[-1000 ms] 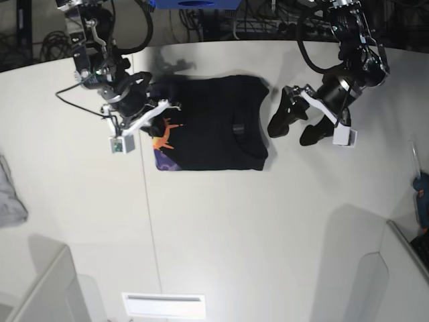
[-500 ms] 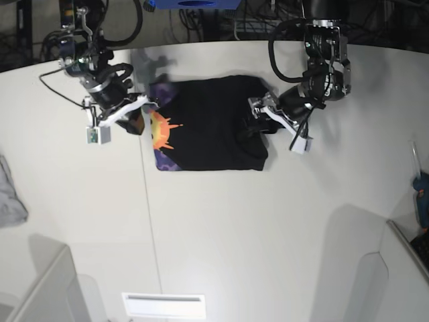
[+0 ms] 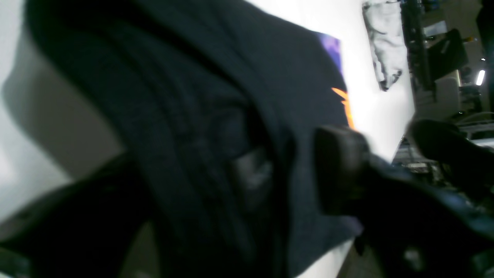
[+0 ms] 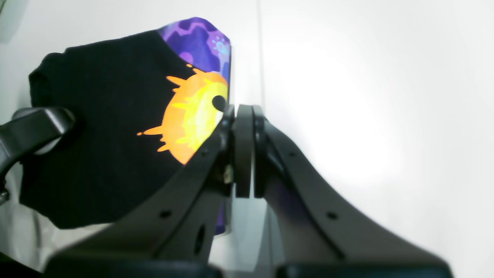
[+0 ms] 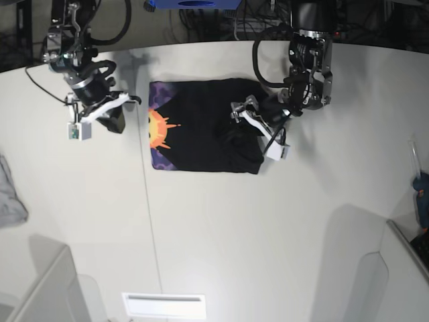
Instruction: Fold the T-shirt properly
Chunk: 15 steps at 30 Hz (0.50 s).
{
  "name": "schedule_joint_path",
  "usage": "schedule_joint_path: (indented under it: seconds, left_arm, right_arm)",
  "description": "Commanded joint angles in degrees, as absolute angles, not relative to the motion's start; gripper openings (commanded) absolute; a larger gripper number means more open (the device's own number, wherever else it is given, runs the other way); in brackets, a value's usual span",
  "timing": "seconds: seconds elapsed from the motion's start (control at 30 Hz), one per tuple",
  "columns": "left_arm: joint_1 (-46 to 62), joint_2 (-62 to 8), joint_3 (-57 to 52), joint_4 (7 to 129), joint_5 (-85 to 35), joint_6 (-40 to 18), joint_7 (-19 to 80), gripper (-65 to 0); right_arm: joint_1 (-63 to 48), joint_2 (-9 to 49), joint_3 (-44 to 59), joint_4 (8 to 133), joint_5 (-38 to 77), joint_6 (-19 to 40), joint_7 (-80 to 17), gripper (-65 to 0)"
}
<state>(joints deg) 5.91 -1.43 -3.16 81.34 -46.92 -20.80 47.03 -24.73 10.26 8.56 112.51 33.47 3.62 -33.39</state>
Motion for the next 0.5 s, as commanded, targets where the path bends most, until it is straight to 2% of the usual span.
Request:
schedule_joint_path:
  seconds: [0.0,0.13,0.27,0.33,0.47]
  left_arm:
    - [6.2,-1.5,-2.9,81.4,-45.9,-20.0,48.7,-30.1]
    - [6.1,-1.5,-2.9,81.4,-45.9,-20.0,48.7,-47.9]
    - [5.2,-1.6,-2.9,81.4,-45.9,-19.7,49.1,-58.7]
    - [5.0,-2.2,-1.9,81.4,-45.9,-17.8,49.6,-65.0]
    - [3.0,-6.0,3.6,82.4,-45.9,-16.1,53.2,-65.0]
  right_arm:
    - [-24.5,10.7,9.3,113.5,34.0,4.7,-32.0,-65.0]
    - [-24.5,10.7,10.9,113.5,34.0,5.0,-32.0,-65.0]
    - [-24.5,10.7,11.4,113.4,34.0,5.4,-32.0,-65.0]
    - [-24.5,10.7,11.4,113.4,34.0,5.7,-32.0,-65.0]
    - [-24.5,10.7,11.4,113.2,34.0,5.7,-32.0,-65.0]
